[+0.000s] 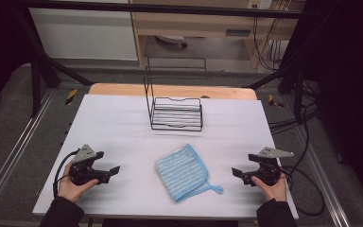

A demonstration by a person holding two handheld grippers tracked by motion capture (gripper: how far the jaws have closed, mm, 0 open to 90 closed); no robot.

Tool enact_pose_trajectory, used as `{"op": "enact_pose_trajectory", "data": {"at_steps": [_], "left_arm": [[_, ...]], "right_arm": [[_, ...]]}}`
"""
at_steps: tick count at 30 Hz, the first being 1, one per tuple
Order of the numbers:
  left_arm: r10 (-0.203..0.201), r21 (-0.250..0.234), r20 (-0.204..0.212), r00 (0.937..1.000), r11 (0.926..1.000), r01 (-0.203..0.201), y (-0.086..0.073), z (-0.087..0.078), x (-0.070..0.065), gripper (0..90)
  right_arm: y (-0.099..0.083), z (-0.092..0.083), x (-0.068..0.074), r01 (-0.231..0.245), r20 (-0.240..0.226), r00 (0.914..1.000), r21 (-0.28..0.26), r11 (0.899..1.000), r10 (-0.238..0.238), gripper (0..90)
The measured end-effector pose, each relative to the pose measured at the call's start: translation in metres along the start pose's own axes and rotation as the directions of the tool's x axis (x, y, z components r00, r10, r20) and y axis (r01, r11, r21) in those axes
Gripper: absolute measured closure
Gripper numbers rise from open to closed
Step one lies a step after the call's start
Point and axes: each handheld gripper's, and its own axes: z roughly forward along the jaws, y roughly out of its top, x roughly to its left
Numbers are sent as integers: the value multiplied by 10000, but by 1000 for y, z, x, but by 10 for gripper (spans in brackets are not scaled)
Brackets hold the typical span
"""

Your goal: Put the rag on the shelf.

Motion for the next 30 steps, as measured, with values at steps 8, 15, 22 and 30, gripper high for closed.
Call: {"op": "enact_pose_trajectory", "data": {"at_steps": [8,15,22,30], "left_arm": [[-4,58,-62,10000,10000,5,0,1,-1,88],[-38,146,-136,9999,9999,40,-1,2,-1,91],[-40,169,-197,9998,9998,43,-1,3,-2,96],[-11,232,-223,9998,9997,17,-1,3,-1,101]], "right_arm": [[3,6,9,188,-17,9998,91,9998,-188,42],[9,21,28,400,-100,9992,248,9989,-397,112],[13,40,52,635,-342,9975,720,9954,-612,223],[15,61,67,477,-873,9955,1137,9924,-378,440]]}}
